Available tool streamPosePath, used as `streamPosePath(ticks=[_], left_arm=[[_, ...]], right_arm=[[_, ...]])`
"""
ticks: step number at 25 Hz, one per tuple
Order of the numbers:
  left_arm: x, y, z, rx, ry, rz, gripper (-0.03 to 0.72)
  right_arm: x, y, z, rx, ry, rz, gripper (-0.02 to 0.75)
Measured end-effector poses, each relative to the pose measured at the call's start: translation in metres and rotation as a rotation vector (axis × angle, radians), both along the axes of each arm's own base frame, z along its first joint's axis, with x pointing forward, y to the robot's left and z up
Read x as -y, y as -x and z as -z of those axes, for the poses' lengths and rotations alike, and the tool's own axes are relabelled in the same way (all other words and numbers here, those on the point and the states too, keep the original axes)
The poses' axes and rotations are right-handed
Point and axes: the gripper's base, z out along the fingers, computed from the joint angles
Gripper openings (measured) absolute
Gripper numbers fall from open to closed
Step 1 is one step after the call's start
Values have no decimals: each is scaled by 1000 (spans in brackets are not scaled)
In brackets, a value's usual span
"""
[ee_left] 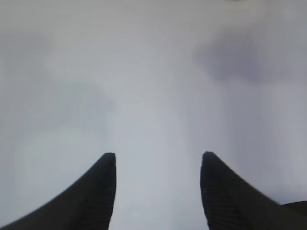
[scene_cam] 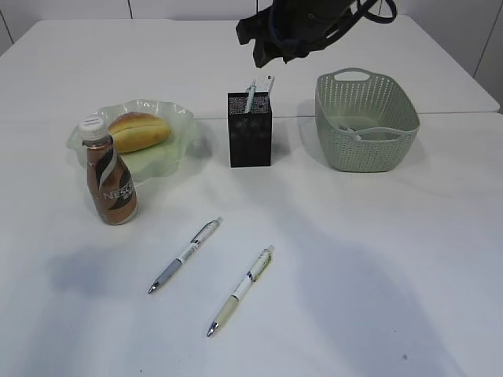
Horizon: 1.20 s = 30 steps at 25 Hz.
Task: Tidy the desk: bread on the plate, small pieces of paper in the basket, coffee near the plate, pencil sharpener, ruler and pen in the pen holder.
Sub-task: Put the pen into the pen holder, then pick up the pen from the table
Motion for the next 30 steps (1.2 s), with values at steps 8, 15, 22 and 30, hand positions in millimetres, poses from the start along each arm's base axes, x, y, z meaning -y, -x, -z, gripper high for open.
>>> streamPosePath(ticks=[8, 15, 22, 30], left_arm=[[0, 2, 1, -28, 1, -3, 394], [5, 3, 2, -39, 47, 41, 394], [16, 1, -9, -7, 128, 128, 394], [27, -15, -41, 79, 209, 209, 394]], right_arm=[[10, 38, -11, -303, 68, -27, 384], [11, 46, -18, -330, 64, -33, 379], [15, 67, -48, -300, -6, -51, 354], [28, 99, -65, -301, -9, -41, 354]])
